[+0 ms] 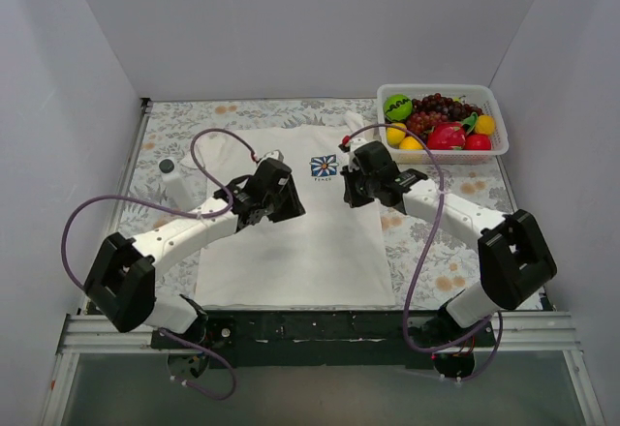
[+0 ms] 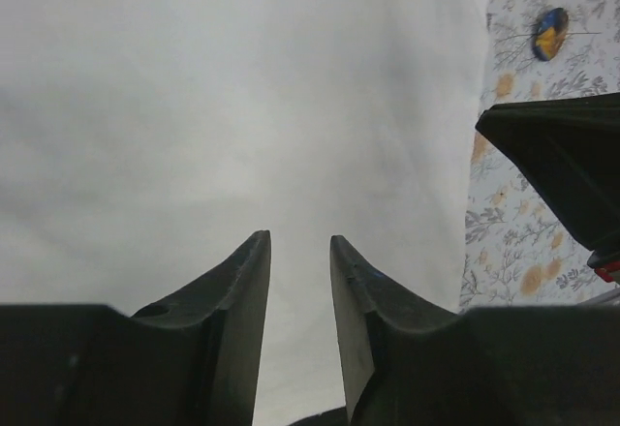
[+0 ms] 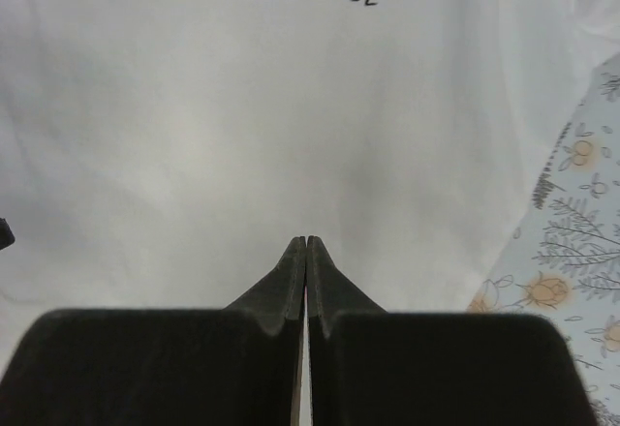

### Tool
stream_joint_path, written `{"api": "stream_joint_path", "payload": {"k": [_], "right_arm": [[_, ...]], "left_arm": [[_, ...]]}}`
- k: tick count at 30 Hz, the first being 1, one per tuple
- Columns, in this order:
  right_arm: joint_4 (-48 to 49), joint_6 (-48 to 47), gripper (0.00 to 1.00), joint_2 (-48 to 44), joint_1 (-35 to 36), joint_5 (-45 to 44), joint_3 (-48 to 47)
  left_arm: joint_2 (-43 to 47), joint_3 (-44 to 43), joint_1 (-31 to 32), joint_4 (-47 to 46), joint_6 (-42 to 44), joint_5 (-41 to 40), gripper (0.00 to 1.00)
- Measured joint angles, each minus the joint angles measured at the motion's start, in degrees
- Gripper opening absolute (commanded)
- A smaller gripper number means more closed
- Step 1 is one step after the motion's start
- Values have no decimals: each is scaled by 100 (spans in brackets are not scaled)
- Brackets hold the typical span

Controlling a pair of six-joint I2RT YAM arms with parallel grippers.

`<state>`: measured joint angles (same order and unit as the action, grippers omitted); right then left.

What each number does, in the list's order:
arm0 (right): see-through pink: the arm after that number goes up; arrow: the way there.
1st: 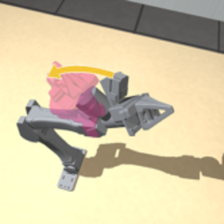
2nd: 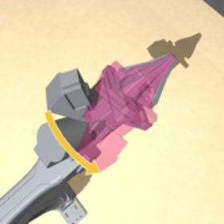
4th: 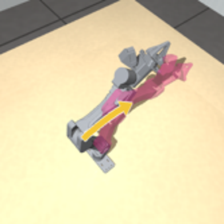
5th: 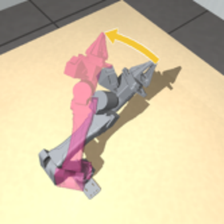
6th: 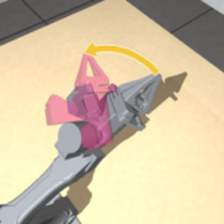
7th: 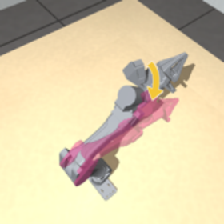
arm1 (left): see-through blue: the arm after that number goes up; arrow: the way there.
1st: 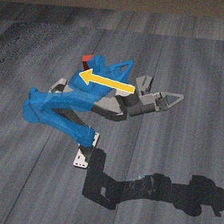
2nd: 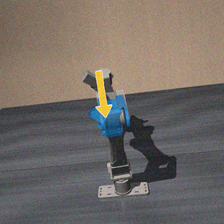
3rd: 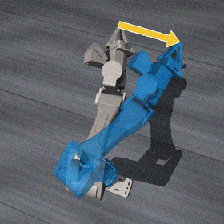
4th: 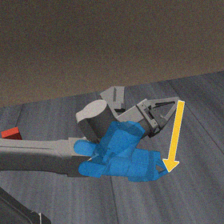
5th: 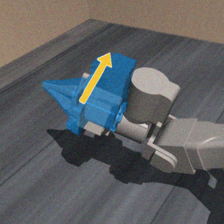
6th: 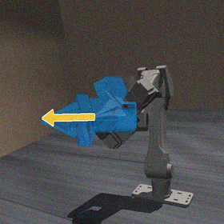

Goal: Pin the brooch onto the clothing

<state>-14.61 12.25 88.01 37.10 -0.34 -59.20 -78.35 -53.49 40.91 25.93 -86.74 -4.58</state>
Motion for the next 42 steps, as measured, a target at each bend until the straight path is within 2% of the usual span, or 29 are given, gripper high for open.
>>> {"api": "stream_joint_path", "payload": {"k": [1, 4, 5, 6, 7, 8, 9, 11, 13, 21, 26, 31, 36, 42], "right_arm": [[4, -15, 6, -118, -66, -55, 0], [61, -22, 8, -313, -420, -63, 50], [109, -24, 12, -422, -570, -24, 114], [149, -17, 26, -546, -756, 35, 192], [203, -7, 34, -662, -940, 92, 291], [275, 20, 52, -828, -1169, 210, 433], [310, 68, 62, -984, -1386, 299, 562], [426, 160, 78, -1239, -1814, 483, 800], [540, 234, 83, -1475, -2197, 645, 1045], [695, 354, 83, -1676, -2618, 745, 1462], [929, 566, 81, -1637, -3289, 817, 1698], [1436, 859, 78, -1484, -3845, 986, 2024], [1781, 1034, 75, -1010, -4000, 1213, 2085], [2131, 1172, 63, -463, -4120, 1467, 2085]], "left_arm": [[-166, -212, 0, -63, 162, -22, 37], [-616, -752, -2, -240, 570, -33, 55], [-741, -887, -2, -282, 664, -7, 59], [-870, -1021, -2, -354, 758, 37, 66], [-966, -1117, -2, -424, 833, 96, 70], [-1084, -1248, -2, -479, 909, 166, 74], [-1213, -1388, 0, -538, 986, 269, 80], [-1451, -1641, 0, -695, 1062, 511, 86], [-1681, -1847, -2, -868, 1115, 737, 88], [-2522, -2583, -2, -1530, 1126, 1705, 86], [-3412, -3348, -2, -1790, 1086, 2256, 81], [-4382, -4044, 0, -1786, 1088, 2691, 78], [-5154, -4572, 2, -1626, 1088, 2981, 74], [-5501, -5088, 37, -1513, 1043, 3220, 71]]}}
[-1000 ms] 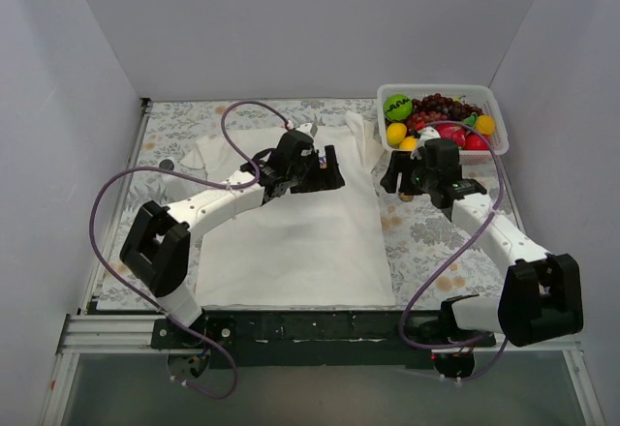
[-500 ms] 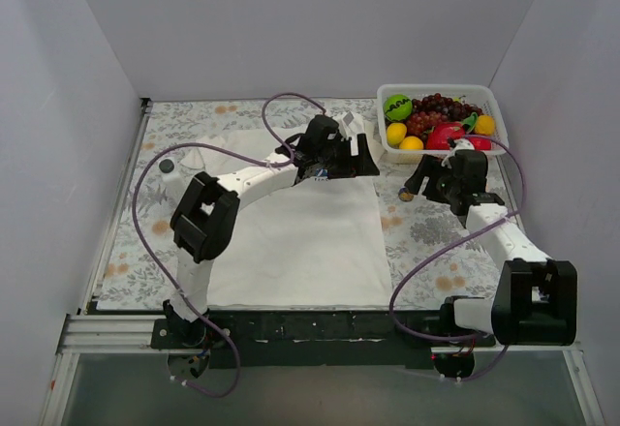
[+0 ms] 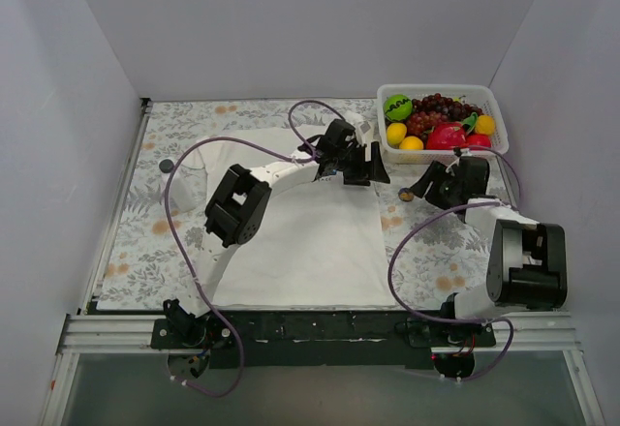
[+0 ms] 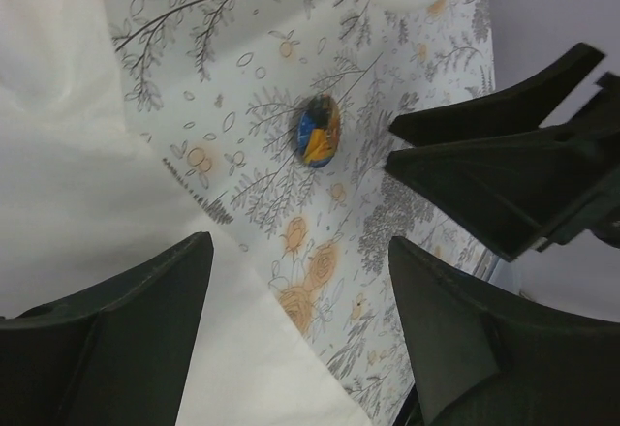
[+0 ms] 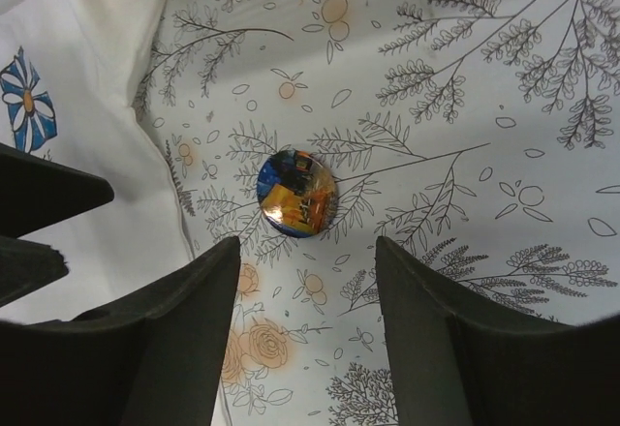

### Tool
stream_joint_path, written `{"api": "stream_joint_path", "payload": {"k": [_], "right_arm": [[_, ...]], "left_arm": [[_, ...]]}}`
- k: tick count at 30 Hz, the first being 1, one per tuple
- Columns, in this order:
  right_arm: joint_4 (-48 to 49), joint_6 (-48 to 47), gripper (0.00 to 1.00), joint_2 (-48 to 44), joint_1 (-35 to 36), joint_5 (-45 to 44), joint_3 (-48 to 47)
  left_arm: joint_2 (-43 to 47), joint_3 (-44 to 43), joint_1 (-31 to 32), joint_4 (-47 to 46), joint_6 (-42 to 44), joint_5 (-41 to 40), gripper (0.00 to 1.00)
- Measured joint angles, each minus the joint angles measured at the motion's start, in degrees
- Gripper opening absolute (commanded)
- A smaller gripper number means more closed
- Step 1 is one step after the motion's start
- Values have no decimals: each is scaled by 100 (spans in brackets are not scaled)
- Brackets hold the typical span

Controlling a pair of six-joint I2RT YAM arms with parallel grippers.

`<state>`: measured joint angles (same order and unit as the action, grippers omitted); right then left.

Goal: Pin the brooch onto the clothing

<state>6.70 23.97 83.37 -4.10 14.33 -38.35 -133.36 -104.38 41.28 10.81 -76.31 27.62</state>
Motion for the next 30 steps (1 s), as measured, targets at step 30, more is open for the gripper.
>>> {"api": "stream_joint_path", "payload": {"k": [30], "right_arm": [[861, 282, 37, 1163, -72, 721, -138]], "left_arm": [[-1257, -1390, 352, 127, -586, 107, 45]]}}
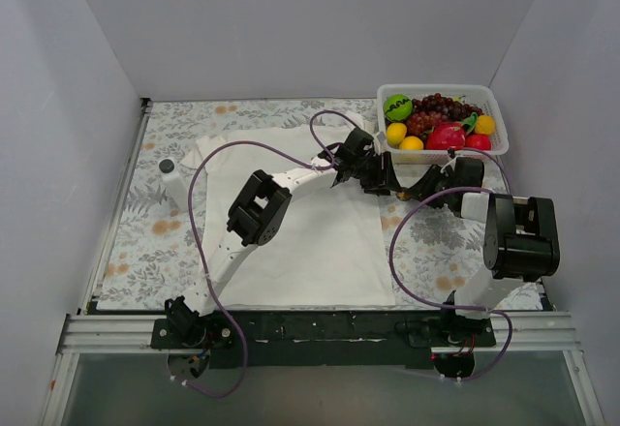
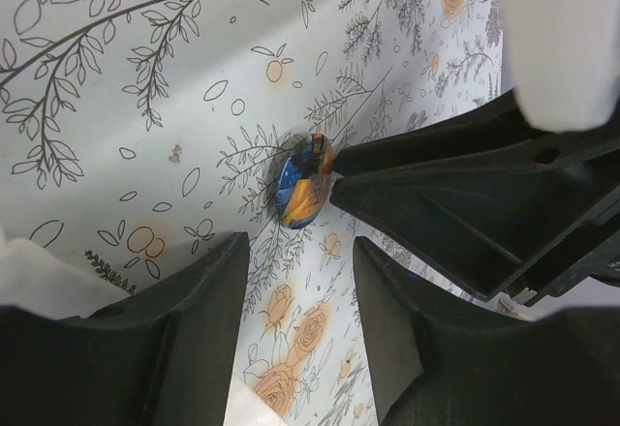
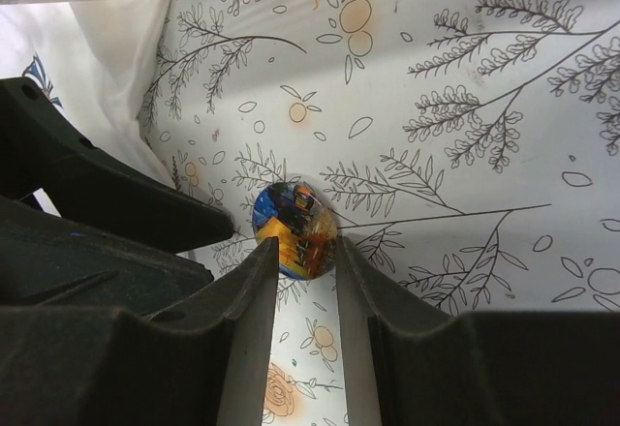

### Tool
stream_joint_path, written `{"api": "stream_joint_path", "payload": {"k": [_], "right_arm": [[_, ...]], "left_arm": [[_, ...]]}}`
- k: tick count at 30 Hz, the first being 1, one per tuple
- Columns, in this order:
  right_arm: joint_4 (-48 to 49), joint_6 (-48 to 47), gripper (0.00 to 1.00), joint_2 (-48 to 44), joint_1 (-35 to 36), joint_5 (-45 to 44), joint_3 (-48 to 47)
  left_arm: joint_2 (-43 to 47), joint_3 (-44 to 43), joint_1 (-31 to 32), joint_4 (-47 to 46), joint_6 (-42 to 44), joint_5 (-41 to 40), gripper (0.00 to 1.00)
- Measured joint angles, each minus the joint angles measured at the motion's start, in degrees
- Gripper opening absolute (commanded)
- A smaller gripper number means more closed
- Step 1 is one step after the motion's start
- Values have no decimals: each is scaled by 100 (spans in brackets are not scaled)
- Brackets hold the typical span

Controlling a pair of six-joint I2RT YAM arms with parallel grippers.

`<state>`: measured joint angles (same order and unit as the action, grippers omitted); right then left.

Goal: Pin the brooch onto the clothing

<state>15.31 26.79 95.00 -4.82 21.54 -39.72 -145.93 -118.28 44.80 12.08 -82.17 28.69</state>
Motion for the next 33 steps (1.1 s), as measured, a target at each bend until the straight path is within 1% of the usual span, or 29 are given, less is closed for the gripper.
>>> {"api": "stream_joint_path", "payload": {"k": [3, 17, 20, 23, 24, 27, 29, 33], "right_arm": [[22, 9, 35, 28, 0, 87, 0], [122, 50, 32, 140, 2, 356, 2], [120, 44, 34, 140, 2, 348, 2], [101, 42, 43, 85, 9, 238, 2], [92, 31, 49, 46, 20, 175, 2], [83, 28, 54, -66, 28, -2, 7], [92, 22, 54, -85, 28, -59, 7], [83, 26, 48, -79, 35, -83, 7]], "left_arm": [[-24, -35, 0, 22, -17, -4, 44], [-166, -236, -2, 28, -122, -66, 42], [-184, -264, -4, 28, -138, -87, 41], [-184, -264, -4, 31, -144, -114, 41], [-184, -264, -4, 33, -144, -118, 41], [-184, -264, -4, 35, -144, -131, 39], [-184, -264, -4, 37, -151, -151, 37], [-184, -264, -2, 55, -173, -192, 36]]}}
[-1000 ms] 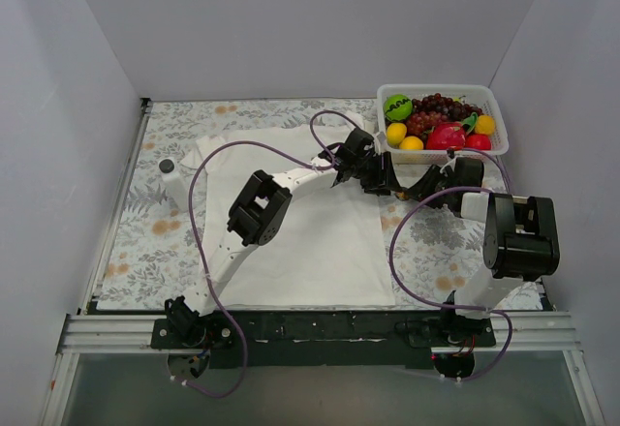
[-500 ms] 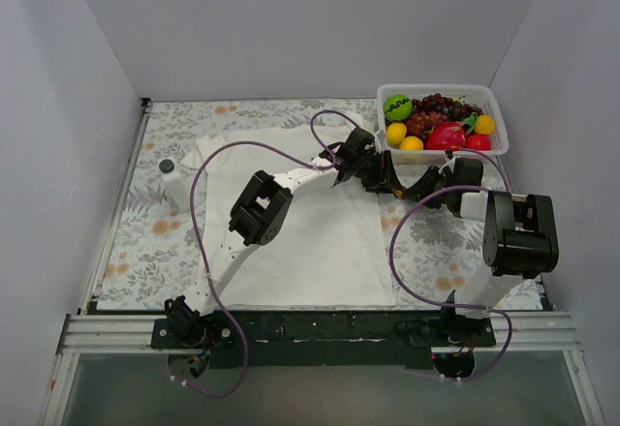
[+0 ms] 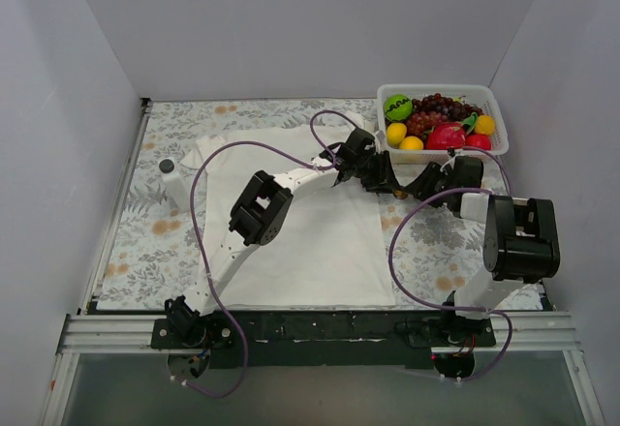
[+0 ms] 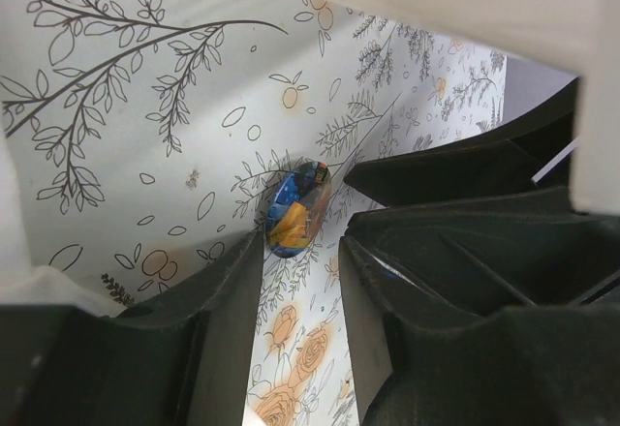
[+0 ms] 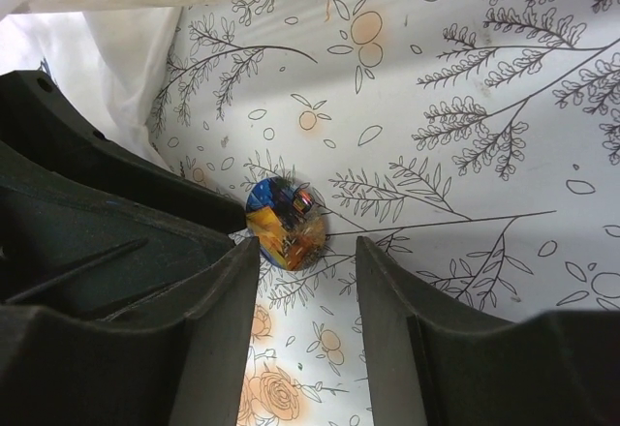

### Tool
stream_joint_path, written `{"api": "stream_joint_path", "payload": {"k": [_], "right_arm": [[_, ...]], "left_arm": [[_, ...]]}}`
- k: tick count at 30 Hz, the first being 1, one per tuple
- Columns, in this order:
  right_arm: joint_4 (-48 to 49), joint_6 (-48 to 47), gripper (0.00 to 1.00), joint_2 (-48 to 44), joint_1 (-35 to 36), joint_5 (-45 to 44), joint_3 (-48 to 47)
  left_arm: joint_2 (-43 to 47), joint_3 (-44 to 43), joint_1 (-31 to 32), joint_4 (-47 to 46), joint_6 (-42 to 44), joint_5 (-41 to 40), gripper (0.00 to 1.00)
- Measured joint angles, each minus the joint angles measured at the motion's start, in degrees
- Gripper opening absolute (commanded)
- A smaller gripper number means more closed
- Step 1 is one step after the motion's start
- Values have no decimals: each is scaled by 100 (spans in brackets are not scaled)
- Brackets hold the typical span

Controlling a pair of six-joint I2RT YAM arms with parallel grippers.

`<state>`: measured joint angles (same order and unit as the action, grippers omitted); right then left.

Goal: Pin the brooch onto the clothing

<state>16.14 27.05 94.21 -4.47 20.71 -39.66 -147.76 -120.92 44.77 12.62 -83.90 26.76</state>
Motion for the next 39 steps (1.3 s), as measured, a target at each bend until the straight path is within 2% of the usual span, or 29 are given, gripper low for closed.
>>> {"api": "stream_joint_path", "payload": {"k": [6, 19, 22, 26, 28, 30, 33, 35, 37, 39], "right_arm": [[94, 44, 35, 223, 72, 44, -103], [197, 90, 24, 470, 227, 70, -269], [197, 116, 23, 481, 229, 109, -269], [184, 129, 22, 483, 229, 157, -267], [166, 131, 22, 483, 229, 181, -267], [155, 131, 24, 476, 232, 195, -267], [116, 146, 30, 328, 232, 195, -247], [118, 175, 40, 92, 238, 195, -192], [92, 214, 46, -245, 247, 197, -153], [101, 236, 55, -629, 262, 203, -151]], "left_arm": [[-2, 0, 0, 26, -35, -37, 34], [-11, 0, -2, 28, -57, -46, 31], [-13, 0, -2, 37, -57, -66, 27], [-15, 0, -4, 76, -52, -103, 16], [-15, 0, -4, 83, -52, -111, 6], [-15, 0, -4, 81, -57, -107, 0], [-15, 0, -7, 15, -46, -76, 0], [-13, 20, -2, -31, -22, -72, 0], [46, 136, -2, -138, 26, -79, 0], [229, 479, -2, -306, 103, -109, 0]]}}
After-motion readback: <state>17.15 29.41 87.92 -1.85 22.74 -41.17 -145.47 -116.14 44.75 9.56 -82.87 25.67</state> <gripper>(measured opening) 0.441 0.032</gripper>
